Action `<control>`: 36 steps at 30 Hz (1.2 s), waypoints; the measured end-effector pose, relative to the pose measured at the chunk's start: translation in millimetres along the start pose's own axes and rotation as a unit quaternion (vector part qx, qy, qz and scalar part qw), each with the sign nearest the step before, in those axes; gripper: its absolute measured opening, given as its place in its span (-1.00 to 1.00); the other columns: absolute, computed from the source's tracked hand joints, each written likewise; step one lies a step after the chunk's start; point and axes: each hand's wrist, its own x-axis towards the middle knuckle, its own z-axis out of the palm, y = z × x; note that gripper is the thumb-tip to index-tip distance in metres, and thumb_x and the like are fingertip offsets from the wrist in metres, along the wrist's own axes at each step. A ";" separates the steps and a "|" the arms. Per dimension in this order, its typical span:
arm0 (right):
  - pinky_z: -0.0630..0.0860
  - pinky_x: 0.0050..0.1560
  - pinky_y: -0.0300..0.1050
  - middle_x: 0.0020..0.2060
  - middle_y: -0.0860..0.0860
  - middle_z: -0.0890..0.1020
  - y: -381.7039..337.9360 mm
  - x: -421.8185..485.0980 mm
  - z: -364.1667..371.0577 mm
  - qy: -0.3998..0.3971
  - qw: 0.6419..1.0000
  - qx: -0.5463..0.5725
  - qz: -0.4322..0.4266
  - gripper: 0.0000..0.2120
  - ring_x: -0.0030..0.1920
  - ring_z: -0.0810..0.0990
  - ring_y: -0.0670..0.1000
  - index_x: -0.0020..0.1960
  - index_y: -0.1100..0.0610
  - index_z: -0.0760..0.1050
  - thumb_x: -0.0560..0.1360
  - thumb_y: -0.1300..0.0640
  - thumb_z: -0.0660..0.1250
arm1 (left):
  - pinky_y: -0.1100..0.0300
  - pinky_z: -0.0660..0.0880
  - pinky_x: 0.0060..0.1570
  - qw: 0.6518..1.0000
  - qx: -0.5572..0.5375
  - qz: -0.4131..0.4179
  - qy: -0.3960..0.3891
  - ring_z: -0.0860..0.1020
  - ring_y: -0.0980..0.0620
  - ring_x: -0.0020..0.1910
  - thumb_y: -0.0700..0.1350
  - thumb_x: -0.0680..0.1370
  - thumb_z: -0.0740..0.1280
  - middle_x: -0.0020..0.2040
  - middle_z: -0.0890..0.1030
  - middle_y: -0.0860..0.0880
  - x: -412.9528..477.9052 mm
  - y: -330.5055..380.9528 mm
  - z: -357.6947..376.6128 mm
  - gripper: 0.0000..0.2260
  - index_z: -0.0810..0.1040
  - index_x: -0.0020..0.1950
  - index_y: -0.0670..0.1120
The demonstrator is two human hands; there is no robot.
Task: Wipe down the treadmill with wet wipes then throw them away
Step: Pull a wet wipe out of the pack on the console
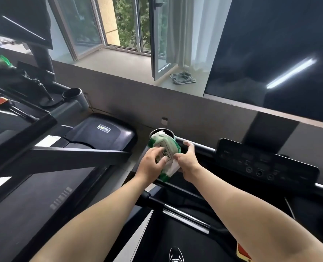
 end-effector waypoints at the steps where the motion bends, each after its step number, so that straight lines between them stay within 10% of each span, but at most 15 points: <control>1: 0.64 -0.24 -0.06 0.08 0.19 0.63 2.5 -2.1 -0.5 -0.003 1.000 0.003 0.002 -0.47 -0.02 0.70 0.15 0.35 -0.12 0.26 0.55 0.39 0.22 | 0.24 0.27 0.41 1.000 -0.003 -0.009 0.006 0.40 0.00 0.42 -0.13 0.58 0.41 0.40 0.47 -0.08 0.4 2.0 1.6 -0.55 0.47 0.46 -0.15; 5: 0.56 -0.34 -0.16 0.05 0.12 0.67 10.8 -2.3 -2.9 -0.002 1.000 -0.011 0.017 -0.63 -0.11 0.68 0.05 0.27 0.05 0.44 0.55 0.37 0.18 | 0.12 0.18 0.47 0.996 0.070 -0.052 -0.037 0.26 -0.12 0.47 -0.08 0.55 0.44 0.51 0.32 -0.12 4.0 2.2 8.6 -0.46 0.41 0.51 -0.07; 12: 0.60 0.20 0.05 0.08 0.02 0.69 23.8 21.4 -27.2 0.046 0.967 -0.251 0.006 -0.60 0.12 0.65 0.08 0.16 -0.03 0.64 0.47 0.29 0.23 | 0.16 0.04 0.54 0.956 0.235 0.063 -0.162 0.18 -0.02 0.58 -0.05 0.56 0.40 0.61 0.25 -0.05 2.0 -16.8 25.8 -0.44 0.37 0.55 -0.02; 15: 0.48 0.31 0.04 0.35 0.03 0.51 23.5 21.8 -33.3 0.076 0.921 -0.380 -0.042 -0.50 0.32 0.51 0.11 0.45 -0.04 0.46 0.53 0.20 0.23 | 0.15 0.12 0.52 0.949 0.252 0.078 -0.175 0.21 -0.01 0.57 0.00 0.55 0.42 0.60 0.27 -0.02 10.2 -16.3 36.2 -0.42 0.36 0.55 -0.03; 20: 0.29 0.19 0.02 0.21 -0.03 0.55 34.7 14.3 -28.9 0.078 0.793 -0.568 -0.206 -0.66 0.25 0.44 0.08 0.30 -0.06 0.55 0.55 0.11 0.25 | 0.06 0.26 0.44 0.947 0.259 0.076 -0.173 0.32 -0.11 0.46 0.04 0.53 0.44 0.53 0.36 0.01 18.9 -13.6 44.4 -0.47 0.45 0.49 0.02; 36: 0.21 0.22 0.03 0.22 -0.05 0.56 49.6 12.0 -18.3 0.031 0.774 -0.603 -0.191 -0.62 0.25 0.48 0.03 0.29 -0.04 0.52 0.52 -0.13 0.35 | 0.32 0.27 0.31 0.993 0.068 -0.011 -0.099 0.47 0.01 0.37 -0.23 0.49 0.48 0.41 0.52 -0.01 5.3 -30.3 41.1 -0.47 0.48 0.45 -0.09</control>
